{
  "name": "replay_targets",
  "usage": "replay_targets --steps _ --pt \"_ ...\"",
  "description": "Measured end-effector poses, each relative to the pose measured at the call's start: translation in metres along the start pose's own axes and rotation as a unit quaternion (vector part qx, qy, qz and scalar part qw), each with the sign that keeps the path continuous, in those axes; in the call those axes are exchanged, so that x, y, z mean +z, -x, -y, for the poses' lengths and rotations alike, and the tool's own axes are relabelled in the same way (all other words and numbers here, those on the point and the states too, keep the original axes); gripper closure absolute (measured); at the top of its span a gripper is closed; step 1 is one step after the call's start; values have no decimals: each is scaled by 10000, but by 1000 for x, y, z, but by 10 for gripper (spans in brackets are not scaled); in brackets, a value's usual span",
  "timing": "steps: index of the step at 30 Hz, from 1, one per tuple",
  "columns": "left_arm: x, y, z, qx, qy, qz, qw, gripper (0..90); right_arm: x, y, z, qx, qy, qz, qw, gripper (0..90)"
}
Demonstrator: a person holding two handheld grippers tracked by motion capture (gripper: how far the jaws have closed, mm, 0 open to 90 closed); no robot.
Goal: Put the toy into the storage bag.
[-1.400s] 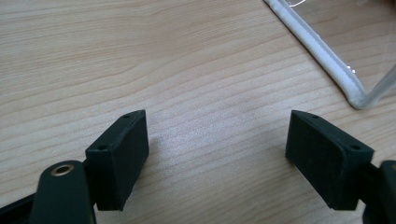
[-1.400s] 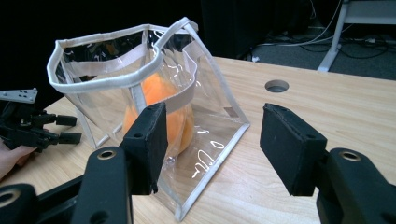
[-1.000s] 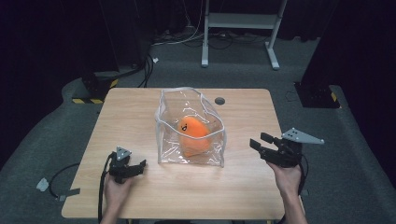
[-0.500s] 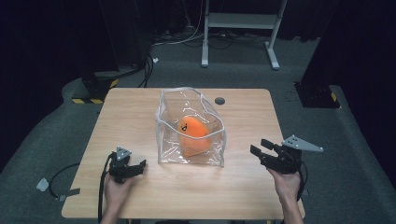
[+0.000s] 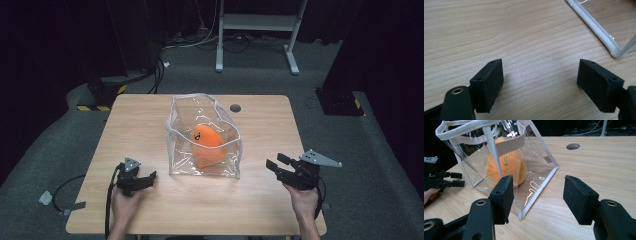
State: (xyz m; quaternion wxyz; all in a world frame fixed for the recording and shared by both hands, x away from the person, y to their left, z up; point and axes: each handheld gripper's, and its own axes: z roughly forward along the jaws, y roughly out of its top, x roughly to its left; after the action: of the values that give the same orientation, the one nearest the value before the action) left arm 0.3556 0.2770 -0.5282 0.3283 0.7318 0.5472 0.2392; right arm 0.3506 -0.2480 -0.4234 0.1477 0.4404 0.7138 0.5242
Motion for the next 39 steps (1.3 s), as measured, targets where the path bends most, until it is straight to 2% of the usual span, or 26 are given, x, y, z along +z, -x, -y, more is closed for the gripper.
replay_targets --steps 13,22,39 --pt "0 0 0 2 -1 1 10000 213 3 0 11 51 -55 51 10000 413" --pt "0 0 0 1 0 1 10000 213 7 1 22 169 -119 26 9998 413" --pt "0 0 0 6 -3 1 10000 213 17 -2 36 177 -273 51 9995 413"
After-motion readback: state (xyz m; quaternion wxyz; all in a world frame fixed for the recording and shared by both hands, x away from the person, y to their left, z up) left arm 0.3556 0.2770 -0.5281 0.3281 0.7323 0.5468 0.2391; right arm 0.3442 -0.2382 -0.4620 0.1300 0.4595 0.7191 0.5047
